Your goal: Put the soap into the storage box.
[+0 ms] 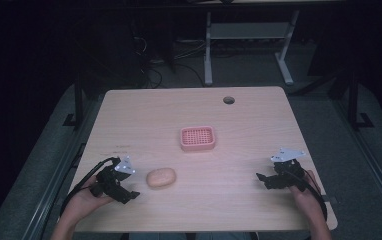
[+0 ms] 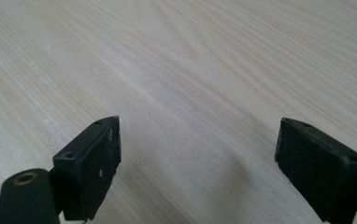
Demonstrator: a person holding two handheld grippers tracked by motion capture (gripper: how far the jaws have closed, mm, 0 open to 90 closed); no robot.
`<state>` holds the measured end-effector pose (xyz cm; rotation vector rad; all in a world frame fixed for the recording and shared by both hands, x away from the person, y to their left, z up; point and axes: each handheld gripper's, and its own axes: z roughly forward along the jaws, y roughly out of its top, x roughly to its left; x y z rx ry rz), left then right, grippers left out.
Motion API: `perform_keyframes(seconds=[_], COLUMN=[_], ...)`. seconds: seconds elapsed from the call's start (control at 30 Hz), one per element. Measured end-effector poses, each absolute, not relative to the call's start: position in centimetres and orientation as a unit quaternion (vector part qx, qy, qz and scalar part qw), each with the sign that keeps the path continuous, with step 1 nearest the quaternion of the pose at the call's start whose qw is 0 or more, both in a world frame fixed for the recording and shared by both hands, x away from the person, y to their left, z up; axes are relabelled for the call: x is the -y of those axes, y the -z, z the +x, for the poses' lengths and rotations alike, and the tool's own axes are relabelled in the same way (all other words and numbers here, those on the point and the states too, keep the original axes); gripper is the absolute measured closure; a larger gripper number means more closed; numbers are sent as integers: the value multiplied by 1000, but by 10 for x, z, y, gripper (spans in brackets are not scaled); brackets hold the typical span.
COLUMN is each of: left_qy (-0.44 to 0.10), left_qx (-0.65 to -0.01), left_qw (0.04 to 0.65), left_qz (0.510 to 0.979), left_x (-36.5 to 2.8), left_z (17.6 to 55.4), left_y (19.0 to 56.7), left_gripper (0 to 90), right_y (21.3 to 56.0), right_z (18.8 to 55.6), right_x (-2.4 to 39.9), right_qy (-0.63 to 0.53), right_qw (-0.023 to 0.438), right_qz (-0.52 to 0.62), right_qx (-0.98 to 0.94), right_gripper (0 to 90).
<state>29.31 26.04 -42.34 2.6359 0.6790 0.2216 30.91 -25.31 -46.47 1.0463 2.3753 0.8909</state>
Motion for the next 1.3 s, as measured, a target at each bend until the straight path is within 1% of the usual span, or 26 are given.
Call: perform_keyframes(seconds=[0.47, 1.3], left_qy=[-78, -67], left_qx=[-224, -202], left_qw=[197, 189], left_qz=[951, 959], left_x=[-239, -210], left_z=[301, 315], left_y=[417, 417], left_gripper=[222, 222], right_y=[465, 464], right_z=[308, 307], right_x=[252, 254], right_qy=[-320, -326], right_qw=[195, 198], right_qz=[375, 374], right_qx=[-848, -845], right_gripper=[139, 139])
